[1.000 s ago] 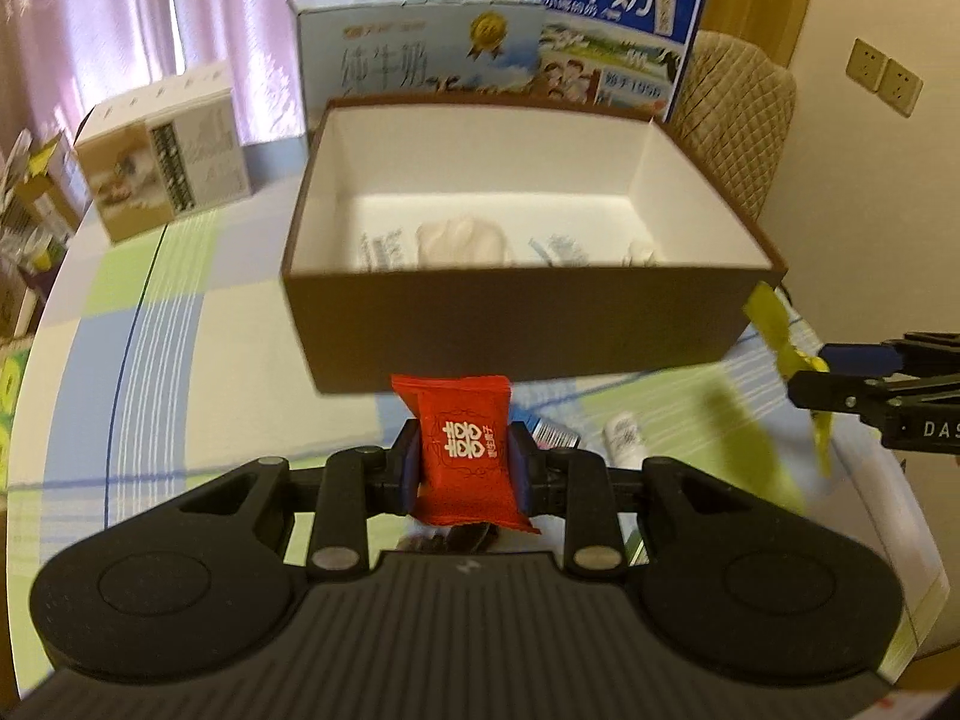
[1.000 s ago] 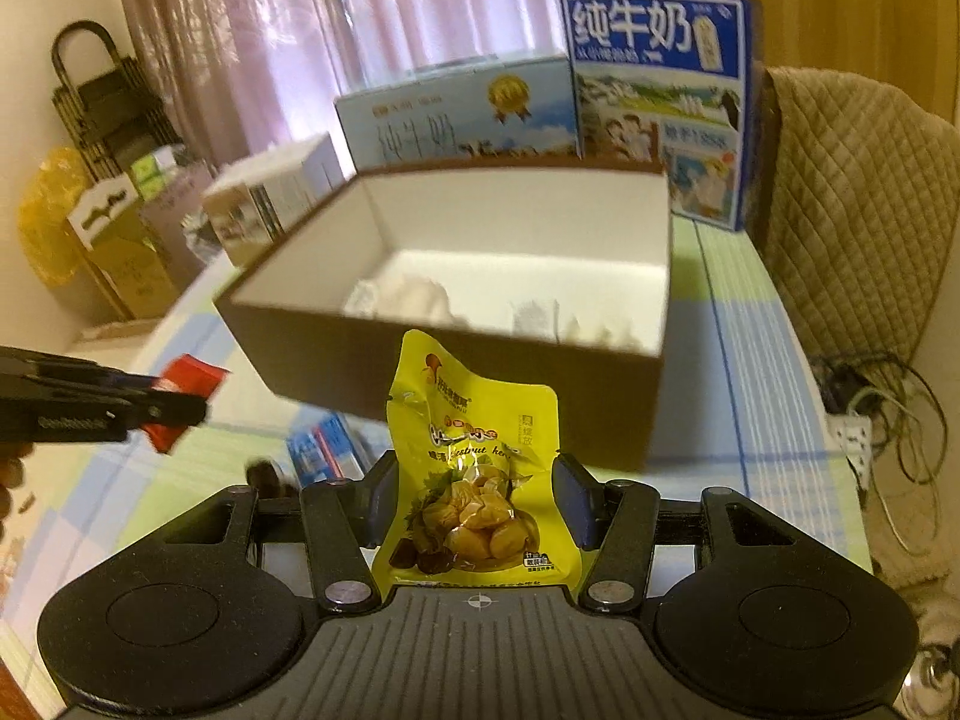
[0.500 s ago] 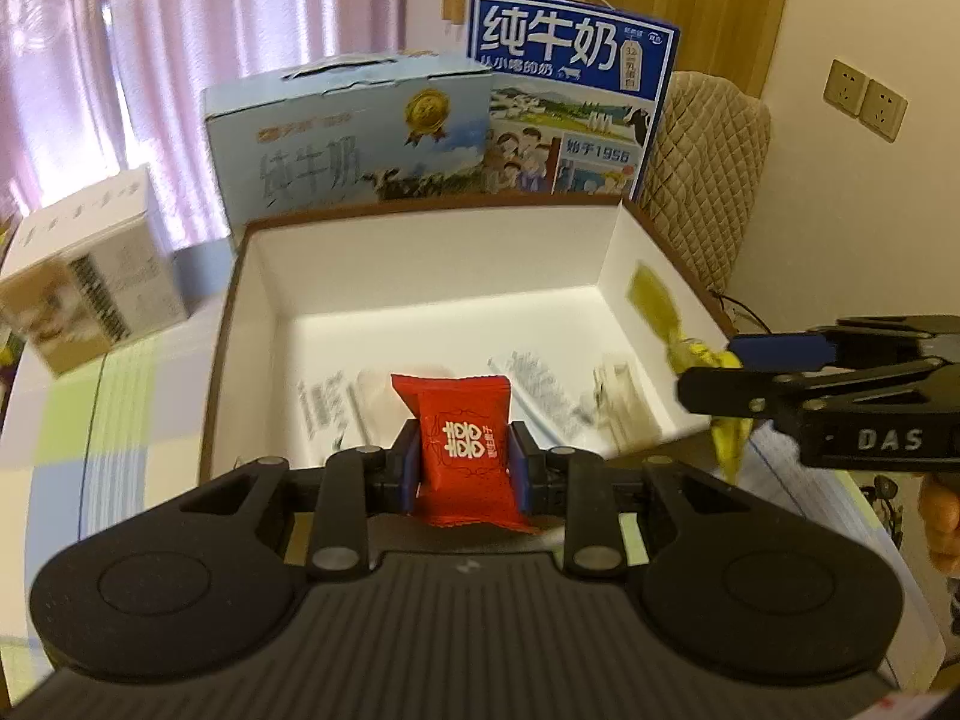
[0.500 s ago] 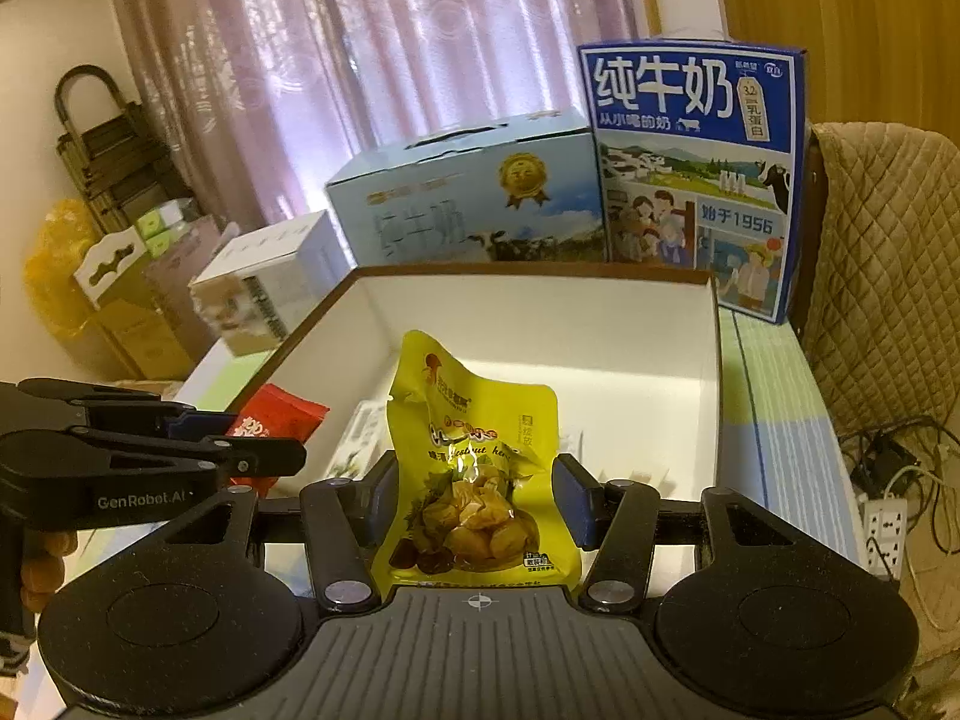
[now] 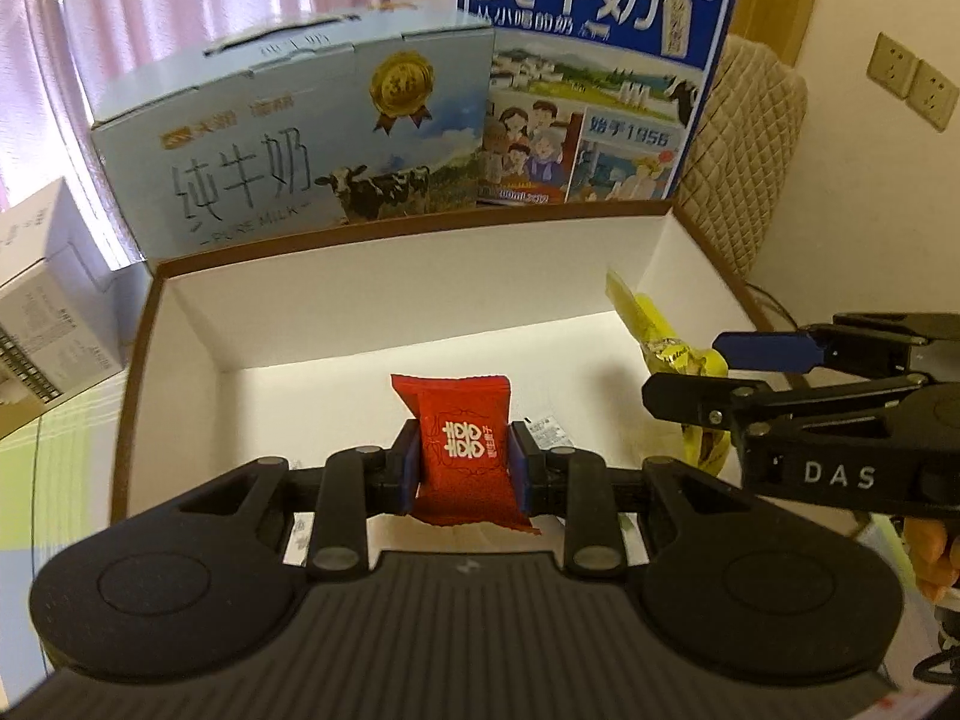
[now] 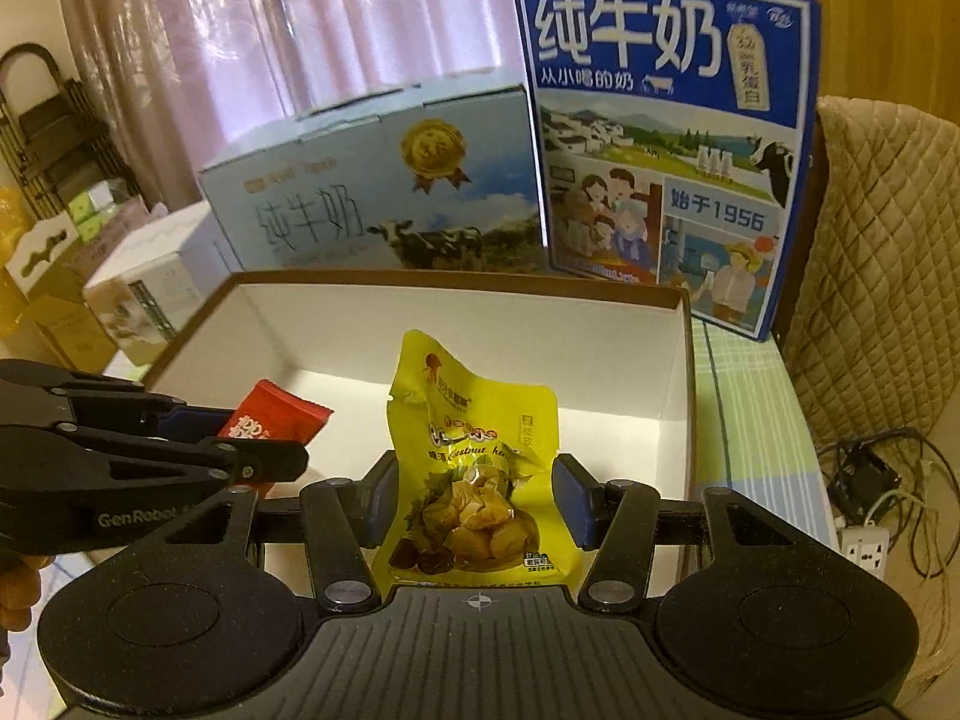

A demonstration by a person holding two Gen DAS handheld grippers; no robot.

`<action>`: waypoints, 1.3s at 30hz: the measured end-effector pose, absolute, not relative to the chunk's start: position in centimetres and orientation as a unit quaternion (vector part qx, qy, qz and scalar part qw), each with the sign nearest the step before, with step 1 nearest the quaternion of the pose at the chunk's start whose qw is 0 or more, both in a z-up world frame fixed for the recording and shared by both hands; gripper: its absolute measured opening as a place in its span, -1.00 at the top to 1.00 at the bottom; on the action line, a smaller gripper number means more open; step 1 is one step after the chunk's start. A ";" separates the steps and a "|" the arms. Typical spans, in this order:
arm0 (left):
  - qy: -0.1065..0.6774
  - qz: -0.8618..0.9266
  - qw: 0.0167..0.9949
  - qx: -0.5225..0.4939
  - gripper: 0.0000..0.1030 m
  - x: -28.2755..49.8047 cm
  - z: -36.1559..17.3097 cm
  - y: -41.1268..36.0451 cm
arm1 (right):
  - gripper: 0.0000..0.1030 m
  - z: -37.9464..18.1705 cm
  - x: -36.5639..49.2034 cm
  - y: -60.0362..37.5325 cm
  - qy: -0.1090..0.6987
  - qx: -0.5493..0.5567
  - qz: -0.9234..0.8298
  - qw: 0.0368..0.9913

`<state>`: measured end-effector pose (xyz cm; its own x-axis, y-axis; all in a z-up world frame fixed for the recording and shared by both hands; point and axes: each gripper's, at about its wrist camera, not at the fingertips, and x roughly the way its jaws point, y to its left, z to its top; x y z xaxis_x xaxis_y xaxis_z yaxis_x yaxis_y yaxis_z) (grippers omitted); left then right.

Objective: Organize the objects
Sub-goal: 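Carry the snack bag and candy packet into the brown box and release both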

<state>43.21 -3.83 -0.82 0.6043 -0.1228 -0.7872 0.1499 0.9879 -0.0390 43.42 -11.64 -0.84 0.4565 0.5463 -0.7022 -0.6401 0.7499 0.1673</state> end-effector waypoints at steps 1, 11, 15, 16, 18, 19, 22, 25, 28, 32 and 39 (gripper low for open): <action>0.441 -0.077 0.894 0.016 0.52 43.7 -1.2 -3.9 | 0.01 -1.1 43.8 -11.4 0.390 -0.064 0.346 0.851; 0.463 -0.074 0.883 0.006 0.51 47.4 -3.7 -4.2 | 0.01 -3.1 46.0 -9.8 0.392 -0.090 0.330 0.854; 0.464 -0.069 0.883 0.010 0.50 48.1 -4.6 -4.1 | 0.01 -3.4 46.4 -9.7 0.389 -0.097 0.327 0.856; 0.463 -0.068 0.884 0.010 0.50 48.2 -4.7 -4.1 | 0.01 -3.4 46.5 -9.6 0.388 -0.097 0.326 0.856; 0.463 -0.066 0.884 0.008 0.29 48.5 -5.0 -3.9 | 0.01 -3.5 46.6 -9.7 0.388 -0.097 0.326 0.857; 0.462 -0.062 0.885 0.009 0.21 48.6 -5.1 -3.8 | 0.01 -3.5 46.7 -9.7 0.388 -0.097 0.325 0.857; 0.456 -0.055 0.888 0.014 0.02 48.6 -5.4 -3.4 | 0.01 -3.5 46.8 -9.7 0.388 -0.099 0.325 0.857; 0.458 -0.048 0.888 0.012 -0.05 48.7 -5.4 -2.7 | 0.00 -3.5 47.0 -9.6 0.387 -0.102 0.323 0.858; 0.459 -0.041 0.887 0.011 -0.14 48.7 -5.5 -2.2 | -0.01 -3.5 47.1 -9.4 0.388 -0.103 0.323 0.857; 0.458 -0.036 0.888 0.013 -0.25 48.4 -5.4 -1.7 | -0.07 -3.3 47.2 -9.0 0.379 -0.101 0.330 0.859; 0.450 -0.031 0.892 0.016 -0.45 47.3 -4.7 -1.3 | -0.25 -2.8 46.5 -9.2 0.362 -0.097 0.329 0.867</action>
